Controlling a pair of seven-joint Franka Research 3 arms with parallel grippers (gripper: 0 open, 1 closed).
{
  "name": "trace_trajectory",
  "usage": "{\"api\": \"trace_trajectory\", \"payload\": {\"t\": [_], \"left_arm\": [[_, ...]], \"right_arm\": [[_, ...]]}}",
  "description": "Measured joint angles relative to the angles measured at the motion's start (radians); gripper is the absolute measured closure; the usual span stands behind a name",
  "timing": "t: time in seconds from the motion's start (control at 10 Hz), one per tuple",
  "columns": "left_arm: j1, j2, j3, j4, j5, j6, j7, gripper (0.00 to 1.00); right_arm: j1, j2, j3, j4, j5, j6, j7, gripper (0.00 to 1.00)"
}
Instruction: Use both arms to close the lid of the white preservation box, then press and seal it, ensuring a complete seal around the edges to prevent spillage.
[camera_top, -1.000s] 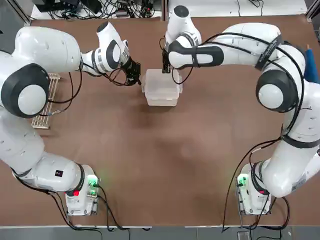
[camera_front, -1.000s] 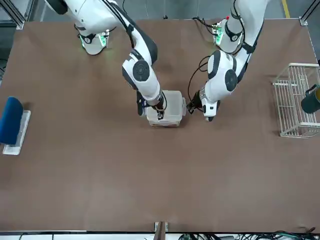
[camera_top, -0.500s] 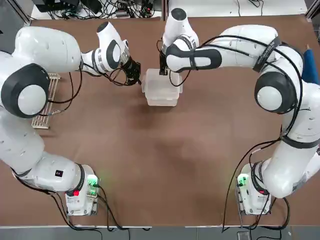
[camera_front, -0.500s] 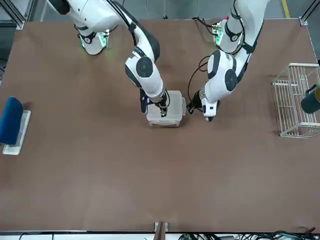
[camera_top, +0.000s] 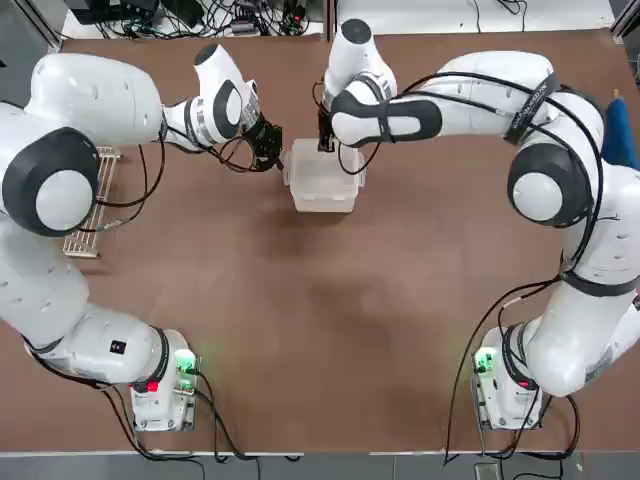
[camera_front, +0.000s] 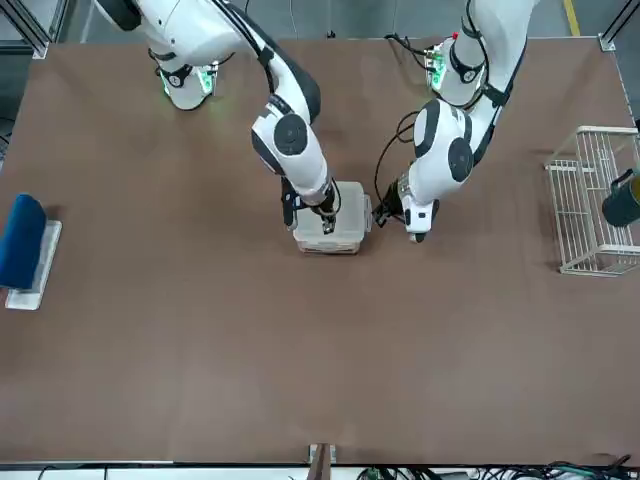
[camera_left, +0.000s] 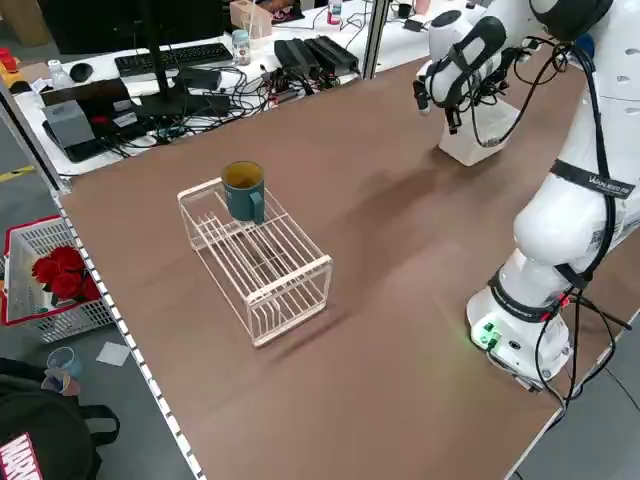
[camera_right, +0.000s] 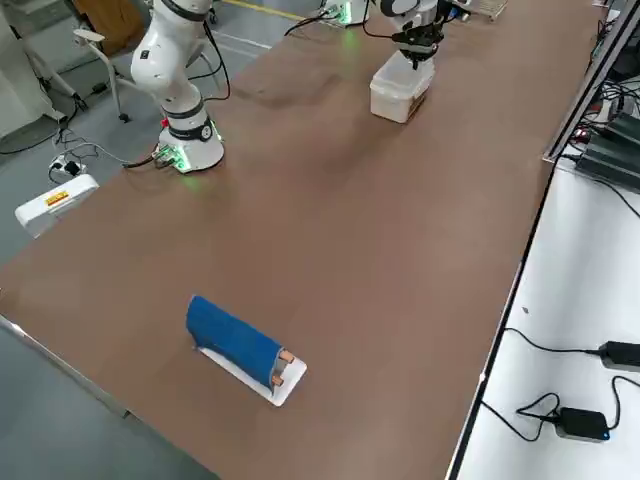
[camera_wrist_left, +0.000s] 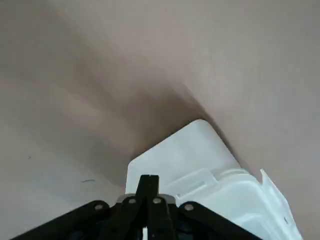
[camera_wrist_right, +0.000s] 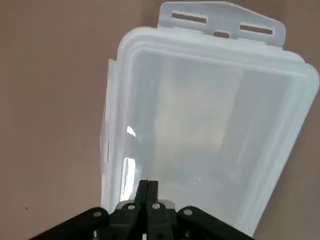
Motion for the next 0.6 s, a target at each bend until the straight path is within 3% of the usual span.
{"api": "trace_trajectory", "payload": {"t": [0.6], "left_arm": [[-0.007, 0.04, 0.0, 0.014, 0.0, 0.03, -0.001, 0.99]], "right_arm": [[0.0, 0.001, 0.001, 0.0, -0.008, 0.001, 0.0, 0.99]]}}
